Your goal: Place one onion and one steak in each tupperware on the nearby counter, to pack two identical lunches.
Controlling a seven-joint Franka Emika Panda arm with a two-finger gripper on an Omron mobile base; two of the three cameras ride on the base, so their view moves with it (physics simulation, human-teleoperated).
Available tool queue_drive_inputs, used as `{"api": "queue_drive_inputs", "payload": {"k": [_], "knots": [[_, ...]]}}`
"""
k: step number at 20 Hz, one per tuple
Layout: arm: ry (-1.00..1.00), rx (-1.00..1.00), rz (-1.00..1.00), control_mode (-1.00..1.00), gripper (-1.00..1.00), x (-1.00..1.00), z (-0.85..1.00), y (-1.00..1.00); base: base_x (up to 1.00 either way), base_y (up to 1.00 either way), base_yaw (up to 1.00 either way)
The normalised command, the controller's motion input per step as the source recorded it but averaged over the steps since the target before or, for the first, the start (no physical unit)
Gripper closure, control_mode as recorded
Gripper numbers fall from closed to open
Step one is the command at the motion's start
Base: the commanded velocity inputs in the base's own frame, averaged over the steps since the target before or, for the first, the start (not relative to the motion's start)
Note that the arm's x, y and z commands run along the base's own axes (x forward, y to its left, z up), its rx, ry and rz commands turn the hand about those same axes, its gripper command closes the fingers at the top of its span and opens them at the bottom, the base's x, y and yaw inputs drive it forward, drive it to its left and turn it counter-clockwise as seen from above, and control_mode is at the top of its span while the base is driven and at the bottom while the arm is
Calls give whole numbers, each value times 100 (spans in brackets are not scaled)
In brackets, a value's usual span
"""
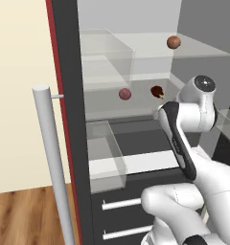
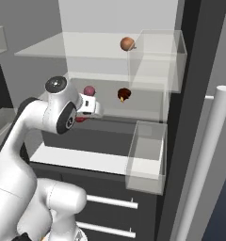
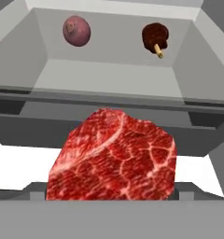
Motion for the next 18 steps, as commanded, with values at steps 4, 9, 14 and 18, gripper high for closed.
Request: {"api": "queue_drive_inputs", "payload": {"k": [4, 9, 14, 18], "knots": [[0, 0, 1, 100, 100, -75, -4, 0, -25, 0, 1], [0, 0, 0, 100, 100, 0, 0, 0, -100, 0, 5], [0, 0, 0, 100, 100, 0, 0, 0, -100, 0, 14], [0, 0, 0, 100, 100, 0, 0, 0, -87, 0, 29]]}}
